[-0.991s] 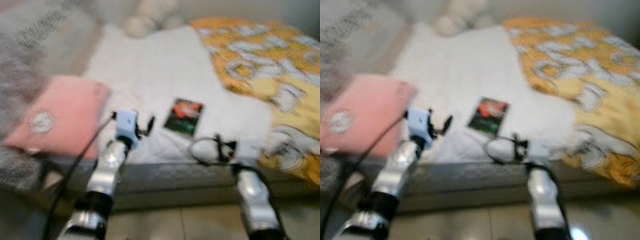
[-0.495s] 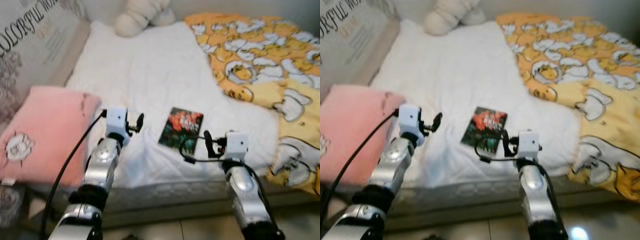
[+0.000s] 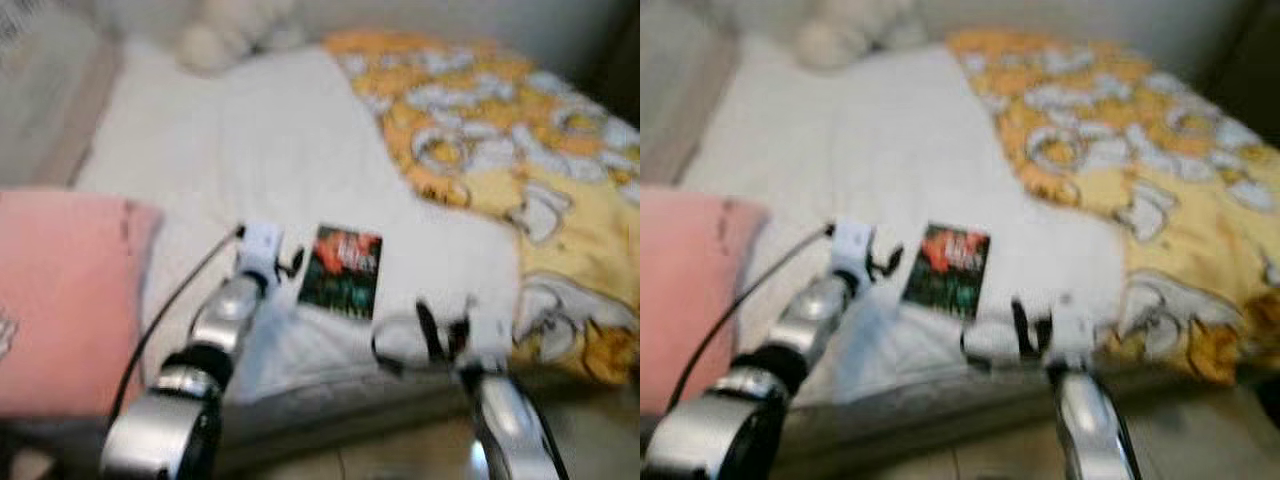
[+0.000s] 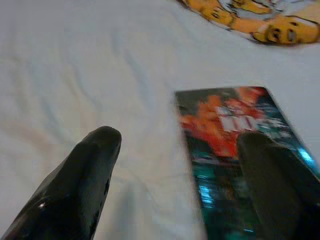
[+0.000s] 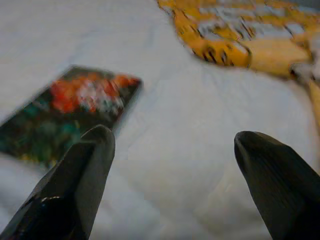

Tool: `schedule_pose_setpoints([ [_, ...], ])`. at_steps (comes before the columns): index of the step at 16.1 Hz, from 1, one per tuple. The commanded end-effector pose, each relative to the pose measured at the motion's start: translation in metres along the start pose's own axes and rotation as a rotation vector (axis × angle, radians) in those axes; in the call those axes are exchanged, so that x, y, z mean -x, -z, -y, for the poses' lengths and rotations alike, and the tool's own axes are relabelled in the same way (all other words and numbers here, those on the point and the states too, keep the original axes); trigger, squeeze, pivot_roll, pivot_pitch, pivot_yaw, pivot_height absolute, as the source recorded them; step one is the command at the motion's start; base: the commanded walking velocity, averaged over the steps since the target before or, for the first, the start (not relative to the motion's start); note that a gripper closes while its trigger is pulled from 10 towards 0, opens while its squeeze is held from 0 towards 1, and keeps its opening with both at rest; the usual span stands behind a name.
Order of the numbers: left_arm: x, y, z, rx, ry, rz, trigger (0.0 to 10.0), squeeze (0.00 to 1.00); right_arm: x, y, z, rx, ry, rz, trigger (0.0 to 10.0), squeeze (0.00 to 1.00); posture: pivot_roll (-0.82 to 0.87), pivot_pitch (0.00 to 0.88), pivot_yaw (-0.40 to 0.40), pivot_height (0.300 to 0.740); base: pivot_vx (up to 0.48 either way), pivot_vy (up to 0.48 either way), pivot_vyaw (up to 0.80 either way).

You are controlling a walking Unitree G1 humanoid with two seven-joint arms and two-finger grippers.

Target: Clean up the room

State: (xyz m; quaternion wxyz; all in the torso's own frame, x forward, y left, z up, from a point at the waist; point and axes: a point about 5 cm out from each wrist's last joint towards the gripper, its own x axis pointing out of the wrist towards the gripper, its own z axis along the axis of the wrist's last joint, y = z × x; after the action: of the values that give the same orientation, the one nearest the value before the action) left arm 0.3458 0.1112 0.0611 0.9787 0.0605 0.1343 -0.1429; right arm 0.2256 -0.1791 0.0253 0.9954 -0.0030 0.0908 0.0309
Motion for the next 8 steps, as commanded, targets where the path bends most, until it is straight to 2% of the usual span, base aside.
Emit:
schedule_pose_setpoints([
  [1,-0.008,-0.018,0.013,0.035,0.0,0.054,10.0,0.0,0.006,-0.005,0.009,0.009,0.029,0.011,10.0,0.0,-0.09,0.0,-0.061,0.74,0.0,0.0,0.0],
  [3,-0.011,-0.025,0.027,0.033,0.027,0.08,10.0,0.0,0.026,-0.002,0.01,0.019,0.04,-0.003,10.0,0.0,-0.14,0.025,-0.059,0.74,0.0,0.0,0.0],
  [4,-0.013,-0.03,0.036,0.0,0.01,0.101,10.0,0.0,0.043,-0.004,0.009,0.016,0.045,-0.007,10.0,0.0,-0.16,0.075,-0.061,0.74,0.0,0.0,0.0],
  [6,-0.013,-0.029,0.037,0.013,-0.02,0.109,10.0,0.0,0.063,-0.006,0.007,0.024,0.036,-0.01,10.0,0.0,-0.2,0.135,-0.064,0.74,0.0,0.0,0.0],
  [8,-0.011,-0.018,0.037,0.008,-0.038,0.058,10.0,0.0,0.083,-0.007,0.008,0.03,0.044,-0.038,10.0,0.0,-0.23,0.196,-0.074,0.74,0.0,0.0,0.0],
])
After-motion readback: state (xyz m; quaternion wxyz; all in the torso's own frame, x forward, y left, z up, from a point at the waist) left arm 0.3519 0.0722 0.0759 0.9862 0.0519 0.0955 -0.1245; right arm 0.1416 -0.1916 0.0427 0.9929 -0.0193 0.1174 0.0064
